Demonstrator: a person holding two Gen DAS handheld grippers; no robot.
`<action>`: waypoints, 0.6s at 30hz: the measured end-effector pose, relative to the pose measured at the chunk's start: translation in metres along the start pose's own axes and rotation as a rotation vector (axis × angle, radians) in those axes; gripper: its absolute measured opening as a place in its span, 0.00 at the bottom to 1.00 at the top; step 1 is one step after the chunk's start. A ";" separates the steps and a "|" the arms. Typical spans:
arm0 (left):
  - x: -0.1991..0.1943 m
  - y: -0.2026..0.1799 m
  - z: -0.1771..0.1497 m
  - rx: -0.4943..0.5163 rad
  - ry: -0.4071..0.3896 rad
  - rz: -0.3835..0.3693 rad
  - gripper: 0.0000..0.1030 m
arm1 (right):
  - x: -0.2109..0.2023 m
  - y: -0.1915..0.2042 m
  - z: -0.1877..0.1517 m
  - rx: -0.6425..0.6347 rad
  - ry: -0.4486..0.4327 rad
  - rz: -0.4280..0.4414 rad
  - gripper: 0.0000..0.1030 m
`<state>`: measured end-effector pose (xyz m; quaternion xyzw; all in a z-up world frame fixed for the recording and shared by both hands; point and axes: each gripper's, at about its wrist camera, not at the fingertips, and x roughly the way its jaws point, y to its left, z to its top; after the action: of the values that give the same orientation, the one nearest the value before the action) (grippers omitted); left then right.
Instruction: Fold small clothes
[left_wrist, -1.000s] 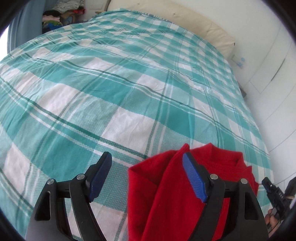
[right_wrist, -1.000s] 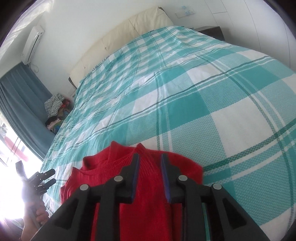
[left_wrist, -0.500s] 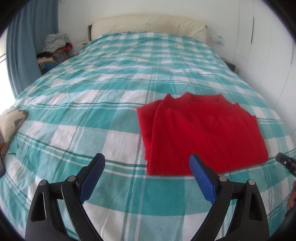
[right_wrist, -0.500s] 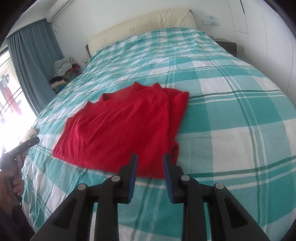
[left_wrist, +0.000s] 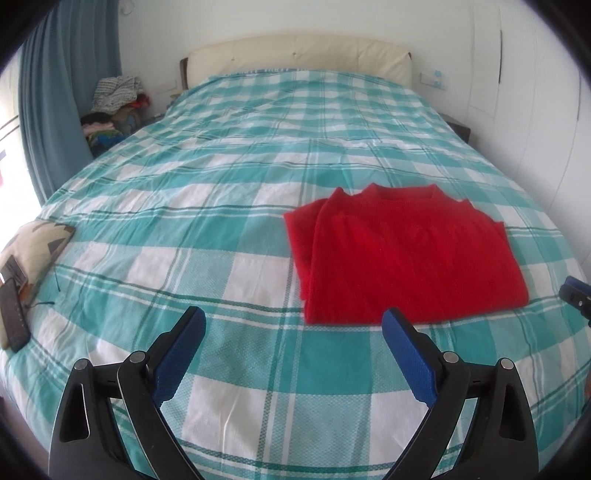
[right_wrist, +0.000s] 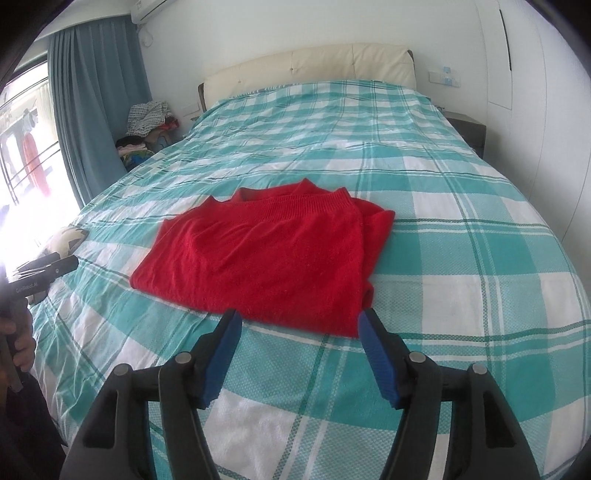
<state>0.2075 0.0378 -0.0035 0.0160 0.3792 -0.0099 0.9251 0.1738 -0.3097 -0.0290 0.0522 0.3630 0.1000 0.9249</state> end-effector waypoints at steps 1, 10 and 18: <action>0.004 0.000 -0.001 -0.001 0.006 -0.001 0.94 | 0.002 -0.002 0.003 0.011 0.001 0.004 0.64; 0.058 0.008 -0.023 -0.030 0.036 0.023 0.94 | 0.049 -0.042 0.015 0.156 0.011 0.019 0.64; 0.069 0.008 -0.013 -0.037 0.037 0.003 0.94 | 0.103 -0.106 0.036 0.411 0.043 0.108 0.64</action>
<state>0.2482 0.0458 -0.0611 -0.0002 0.3965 -0.0013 0.9180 0.2878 -0.3912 -0.0885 0.2569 0.3922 0.0743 0.8802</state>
